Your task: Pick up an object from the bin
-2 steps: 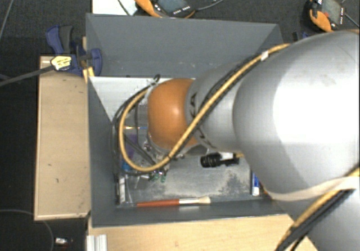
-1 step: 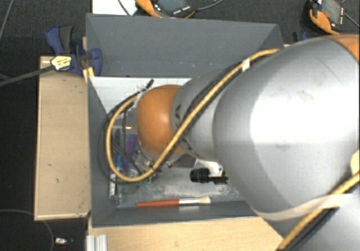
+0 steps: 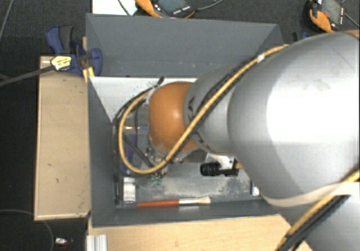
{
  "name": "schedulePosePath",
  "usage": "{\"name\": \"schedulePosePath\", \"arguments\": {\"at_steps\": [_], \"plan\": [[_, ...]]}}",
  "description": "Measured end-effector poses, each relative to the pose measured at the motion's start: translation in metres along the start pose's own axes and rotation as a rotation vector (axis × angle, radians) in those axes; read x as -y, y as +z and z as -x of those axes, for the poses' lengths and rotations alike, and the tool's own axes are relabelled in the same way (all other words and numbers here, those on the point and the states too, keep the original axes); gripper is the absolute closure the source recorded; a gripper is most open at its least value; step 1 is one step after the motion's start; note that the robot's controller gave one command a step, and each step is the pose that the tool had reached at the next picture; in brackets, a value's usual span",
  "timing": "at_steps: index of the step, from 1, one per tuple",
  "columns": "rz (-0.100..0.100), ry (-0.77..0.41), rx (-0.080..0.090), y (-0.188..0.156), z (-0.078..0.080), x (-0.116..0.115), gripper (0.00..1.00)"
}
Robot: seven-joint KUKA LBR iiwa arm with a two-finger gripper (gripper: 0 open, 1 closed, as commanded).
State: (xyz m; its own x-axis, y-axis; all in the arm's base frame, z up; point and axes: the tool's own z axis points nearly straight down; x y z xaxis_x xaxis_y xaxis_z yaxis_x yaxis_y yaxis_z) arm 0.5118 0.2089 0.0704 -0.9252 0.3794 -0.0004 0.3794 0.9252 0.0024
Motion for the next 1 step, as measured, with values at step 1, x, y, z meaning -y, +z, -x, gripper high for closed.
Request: {"name": "schedulePosePath", "arguments": {"at_steps": [1], "plan": [[0.000, 0.001, 0.000, 0.0000, 0.0000, 0.0000, 1.00]]}}
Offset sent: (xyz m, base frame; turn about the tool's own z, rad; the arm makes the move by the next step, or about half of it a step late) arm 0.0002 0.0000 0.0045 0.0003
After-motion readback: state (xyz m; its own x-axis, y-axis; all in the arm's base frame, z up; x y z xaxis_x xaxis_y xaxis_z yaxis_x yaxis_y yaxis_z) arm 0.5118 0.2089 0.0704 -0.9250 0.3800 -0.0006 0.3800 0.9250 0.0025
